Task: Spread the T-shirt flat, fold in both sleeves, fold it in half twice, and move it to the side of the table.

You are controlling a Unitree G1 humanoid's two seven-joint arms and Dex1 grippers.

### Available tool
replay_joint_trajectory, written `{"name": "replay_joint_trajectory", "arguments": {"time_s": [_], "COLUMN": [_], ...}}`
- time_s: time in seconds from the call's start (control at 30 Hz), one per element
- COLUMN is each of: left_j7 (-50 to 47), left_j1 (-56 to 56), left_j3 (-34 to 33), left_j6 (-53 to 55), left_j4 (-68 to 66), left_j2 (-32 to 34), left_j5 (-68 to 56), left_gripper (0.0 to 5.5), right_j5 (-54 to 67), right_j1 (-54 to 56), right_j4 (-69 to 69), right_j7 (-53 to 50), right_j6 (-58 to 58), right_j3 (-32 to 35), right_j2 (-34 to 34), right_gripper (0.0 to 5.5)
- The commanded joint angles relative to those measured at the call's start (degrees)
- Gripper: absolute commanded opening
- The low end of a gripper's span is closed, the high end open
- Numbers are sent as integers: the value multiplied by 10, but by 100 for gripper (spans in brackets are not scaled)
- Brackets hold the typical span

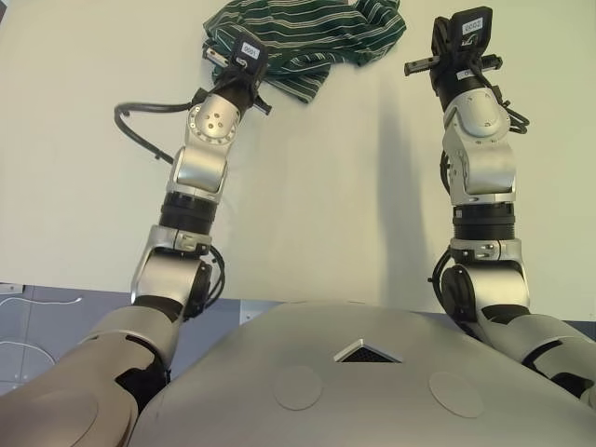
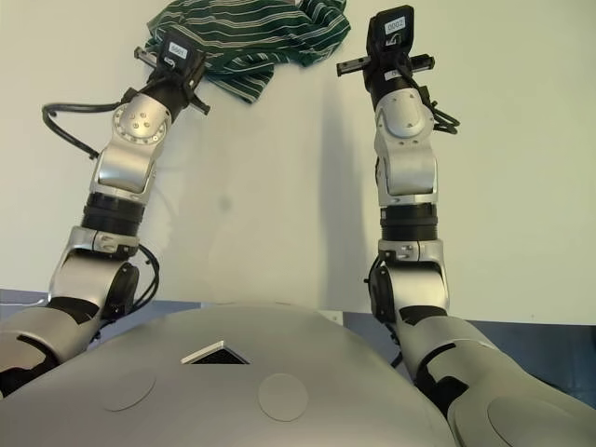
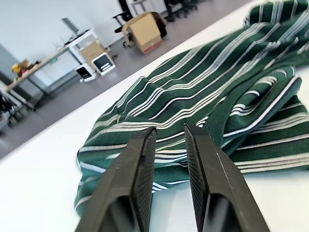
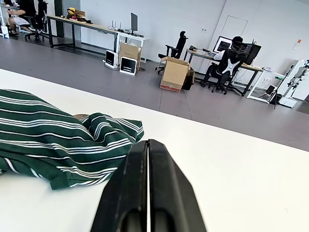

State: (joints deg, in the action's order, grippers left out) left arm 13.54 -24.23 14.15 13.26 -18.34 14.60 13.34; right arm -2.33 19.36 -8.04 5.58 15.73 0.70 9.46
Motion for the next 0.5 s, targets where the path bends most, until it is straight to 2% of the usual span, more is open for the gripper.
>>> {"name": "replay_joint_trajectory", "arguments": {"time_s": [0.03, 0.13, 0.3, 0.5], "left_j7": [23, 11, -19, -28], "left_j1": [-39, -63, -81, -80], "left_j3": [70, 104, 104, 86], "left_j6": [-19, -34, -49, -65], "left_j4": [-53, -93, -129, -136], "left_j2": [37, 46, 37, 26], "left_j5": [84, 134, 156, 135], "left_gripper": [150, 150, 150, 45], "right_j5": [2, 2, 0, 0], "right_j1": [10, 9, 5, 9], "right_j4": [-7, -8, -6, -10], "right_j7": [-2, -4, -6, -8], "right_j6": [-2, -3, -3, -4], "right_j3": [0, 0, 2, 3], "right_j2": [-4, -7, -11, -12], "right_gripper": [0, 0, 0, 0]}}
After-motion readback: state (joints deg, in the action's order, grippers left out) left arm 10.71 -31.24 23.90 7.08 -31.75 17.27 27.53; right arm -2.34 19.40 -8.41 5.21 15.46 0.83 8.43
